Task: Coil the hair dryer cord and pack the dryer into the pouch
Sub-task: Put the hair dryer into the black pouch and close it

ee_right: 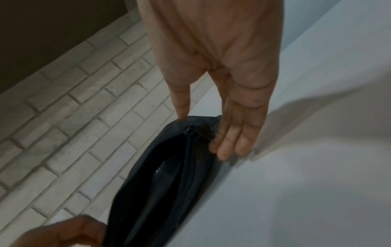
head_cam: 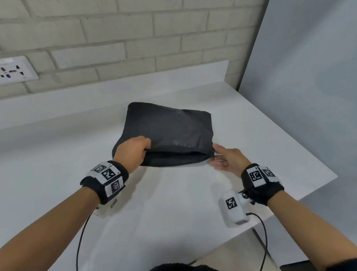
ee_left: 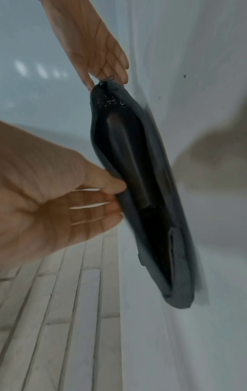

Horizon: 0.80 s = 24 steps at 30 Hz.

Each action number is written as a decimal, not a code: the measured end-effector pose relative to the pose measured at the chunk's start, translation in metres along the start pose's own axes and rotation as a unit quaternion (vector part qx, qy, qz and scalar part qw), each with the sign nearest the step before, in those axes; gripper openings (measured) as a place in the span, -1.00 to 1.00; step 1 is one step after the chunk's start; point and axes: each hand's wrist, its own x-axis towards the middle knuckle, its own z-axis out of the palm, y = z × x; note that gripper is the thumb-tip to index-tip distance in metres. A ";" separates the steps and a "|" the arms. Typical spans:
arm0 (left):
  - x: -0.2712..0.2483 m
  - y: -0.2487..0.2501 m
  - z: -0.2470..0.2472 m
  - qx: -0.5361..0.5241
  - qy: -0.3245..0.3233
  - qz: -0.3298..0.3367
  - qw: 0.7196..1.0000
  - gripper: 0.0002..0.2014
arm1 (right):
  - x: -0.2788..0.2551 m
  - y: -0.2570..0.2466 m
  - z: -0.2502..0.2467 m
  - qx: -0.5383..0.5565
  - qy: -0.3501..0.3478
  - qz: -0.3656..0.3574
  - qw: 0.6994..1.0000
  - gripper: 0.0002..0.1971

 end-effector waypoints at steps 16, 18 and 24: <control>0.010 0.118 0.013 -0.486 -0.166 -0.133 0.847 -0.82 | -0.021 0.007 0.002 -0.050 0.082 -0.121 0.988 -0.77; 0.012 0.136 0.014 -0.523 -0.199 -0.170 0.811 -0.81 | -0.022 0.010 0.005 -0.138 0.125 -0.182 0.965 -0.80; 0.021 0.157 0.016 -0.560 -0.243 -0.268 0.745 -0.68 | -0.024 0.018 0.008 -0.214 0.178 -0.273 0.921 -0.75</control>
